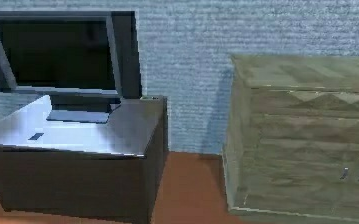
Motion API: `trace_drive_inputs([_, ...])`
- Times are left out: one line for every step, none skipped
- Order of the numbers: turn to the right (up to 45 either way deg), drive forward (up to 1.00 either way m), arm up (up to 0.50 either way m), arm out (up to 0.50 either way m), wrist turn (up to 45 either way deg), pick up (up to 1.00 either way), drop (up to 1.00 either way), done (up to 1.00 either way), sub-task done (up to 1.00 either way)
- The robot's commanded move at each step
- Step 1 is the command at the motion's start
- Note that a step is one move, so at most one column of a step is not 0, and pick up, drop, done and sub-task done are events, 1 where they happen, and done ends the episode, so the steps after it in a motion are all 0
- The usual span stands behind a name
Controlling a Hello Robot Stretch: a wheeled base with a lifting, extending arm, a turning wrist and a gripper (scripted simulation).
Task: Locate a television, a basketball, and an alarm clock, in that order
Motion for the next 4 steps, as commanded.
trace_drive_inputs([3.0,0.00,0.00,0.00,0.0,0.00,0.00,0.00,0.00])
trace_drive_inputs([0.0,1.00,0.00,0.00,0.0,0.00,0.00,0.00,0.00])
trace_drive_inputs([0.0,0.30,0.00,0.00,0.0,0.00,0.00,0.00,0.00])
trace_drive_inputs([-45.0,0.00,0.00,0.00,0.0,0.00,0.00,0.00,0.00])
